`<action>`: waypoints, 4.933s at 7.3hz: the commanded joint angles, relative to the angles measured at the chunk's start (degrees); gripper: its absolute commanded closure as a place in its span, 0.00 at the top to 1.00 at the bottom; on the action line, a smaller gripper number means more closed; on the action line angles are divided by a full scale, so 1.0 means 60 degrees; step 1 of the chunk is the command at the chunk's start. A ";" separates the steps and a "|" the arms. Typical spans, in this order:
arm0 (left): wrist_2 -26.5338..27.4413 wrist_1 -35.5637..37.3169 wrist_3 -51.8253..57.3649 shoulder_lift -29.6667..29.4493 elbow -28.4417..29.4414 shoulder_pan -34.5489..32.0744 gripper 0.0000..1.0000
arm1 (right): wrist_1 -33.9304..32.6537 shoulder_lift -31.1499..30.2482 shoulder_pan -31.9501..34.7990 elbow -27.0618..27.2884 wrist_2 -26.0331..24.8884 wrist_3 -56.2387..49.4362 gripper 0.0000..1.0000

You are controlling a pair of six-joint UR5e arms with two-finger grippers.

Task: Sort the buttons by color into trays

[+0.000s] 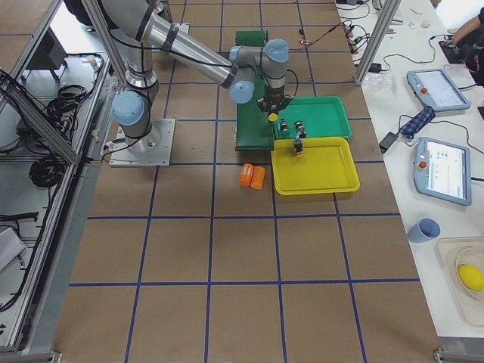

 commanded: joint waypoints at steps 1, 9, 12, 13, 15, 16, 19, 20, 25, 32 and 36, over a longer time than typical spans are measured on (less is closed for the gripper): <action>0.0000 0.0000 0.0003 0.0007 0.0000 0.0000 1.00 | -0.0656 0.1176 -0.0832 -0.1159 0.0110 0.0118 0.05; -0.0015 0.0000 0.0032 -0.0037 0.0000 0.0000 1.00 | 0.0271 0.0440 -0.1893 -0.1294 0.0096 -0.0880 1.00; -0.0015 0.0000 0.0003 -0.0008 0.0000 0.0000 1.00 | 0.2223 -0.1217 -0.1091 -0.1338 0.0126 0.0898 1.00; -0.0015 0.0000 0.0047 -0.0022 0.0000 0.0000 1.00 | 0.2445 -0.1526 -0.0506 -0.1425 0.0111 0.1778 1.00; 0.0029 -0.0014 0.0106 0.0095 0.0000 -0.0015 1.00 | 0.3639 -0.1588 0.0199 -0.2678 0.0125 0.2108 1.00; 0.0015 -0.0014 0.0106 0.0109 0.0015 -0.0015 1.00 | 0.4678 -0.1719 0.0464 -0.3251 0.0140 0.3023 1.00; 0.0000 -0.0014 0.0106 0.0109 0.0000 -0.0015 1.00 | 0.5593 -0.2304 0.0935 -0.3506 0.0126 0.6722 1.00; 0.0015 -0.0029 0.0120 0.0124 0.0000 -0.0029 1.00 | 0.5669 -0.2523 0.0935 -0.3492 0.0126 0.7666 1.00; 0.0015 -0.0029 0.0135 0.0183 -0.0161 -0.0029 1.00 | 0.5801 -0.2789 0.0950 -0.3463 0.0155 1.1441 1.00; 0.0000 -0.0014 0.0135 0.0197 -0.0234 -0.0029 1.00 | 0.6034 -0.2818 0.1389 -0.3463 0.0067 1.8675 1.00; 0.0000 -0.0014 0.0135 0.0212 -0.0234 -0.0029 1.00 | 0.6182 -0.2848 0.1375 -0.3448 0.0155 1.8648 1.00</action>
